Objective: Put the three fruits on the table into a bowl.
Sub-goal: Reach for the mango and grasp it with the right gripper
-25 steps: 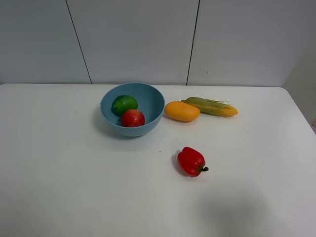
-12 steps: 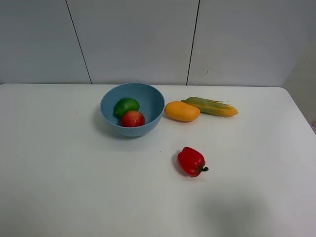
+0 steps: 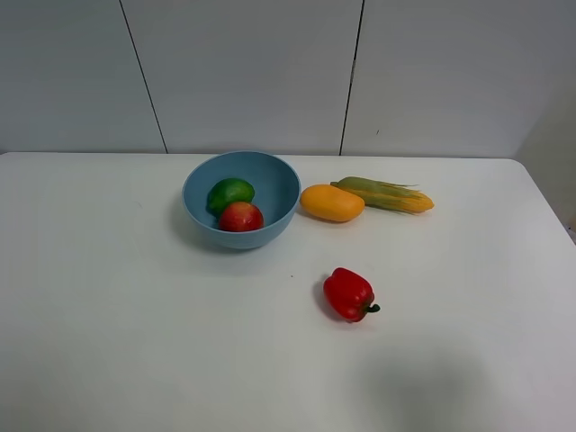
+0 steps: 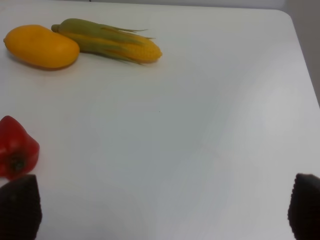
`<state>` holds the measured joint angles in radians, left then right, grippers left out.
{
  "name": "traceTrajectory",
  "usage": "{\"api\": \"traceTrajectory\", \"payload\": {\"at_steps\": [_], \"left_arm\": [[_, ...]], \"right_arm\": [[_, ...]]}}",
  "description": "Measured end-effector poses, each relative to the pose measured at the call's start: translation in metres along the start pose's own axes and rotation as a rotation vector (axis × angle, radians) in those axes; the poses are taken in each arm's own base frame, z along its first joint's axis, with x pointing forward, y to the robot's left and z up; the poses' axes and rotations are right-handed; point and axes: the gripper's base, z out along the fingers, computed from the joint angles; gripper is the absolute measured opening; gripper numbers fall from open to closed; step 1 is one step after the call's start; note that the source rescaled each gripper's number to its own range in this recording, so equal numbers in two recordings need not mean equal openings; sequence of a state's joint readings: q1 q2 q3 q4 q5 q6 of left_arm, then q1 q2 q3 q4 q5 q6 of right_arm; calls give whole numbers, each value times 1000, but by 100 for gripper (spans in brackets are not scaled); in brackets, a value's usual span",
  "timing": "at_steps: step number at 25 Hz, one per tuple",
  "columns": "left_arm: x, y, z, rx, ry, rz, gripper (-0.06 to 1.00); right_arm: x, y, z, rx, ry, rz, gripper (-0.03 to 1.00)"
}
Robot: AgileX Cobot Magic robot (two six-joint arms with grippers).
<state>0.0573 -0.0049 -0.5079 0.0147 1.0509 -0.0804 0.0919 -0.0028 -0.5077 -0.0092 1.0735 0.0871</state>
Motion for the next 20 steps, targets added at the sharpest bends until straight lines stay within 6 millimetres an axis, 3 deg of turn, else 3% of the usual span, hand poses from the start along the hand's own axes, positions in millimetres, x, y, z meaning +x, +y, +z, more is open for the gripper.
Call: {"api": "traceTrajectory", "payload": {"at_steps": [13, 17, 20], "left_arm": [[0, 0, 0, 0, 0, 1, 87], [0, 0, 0, 0, 0, 0, 87], [0, 0, 0, 0, 0, 0, 87]], "right_arm": [[-1, 1, -1, -9, -7, 2, 100], [-35, 6, 1, -58, -53, -20, 100], [-75, 14, 26, -101, 16, -65, 100]]}}
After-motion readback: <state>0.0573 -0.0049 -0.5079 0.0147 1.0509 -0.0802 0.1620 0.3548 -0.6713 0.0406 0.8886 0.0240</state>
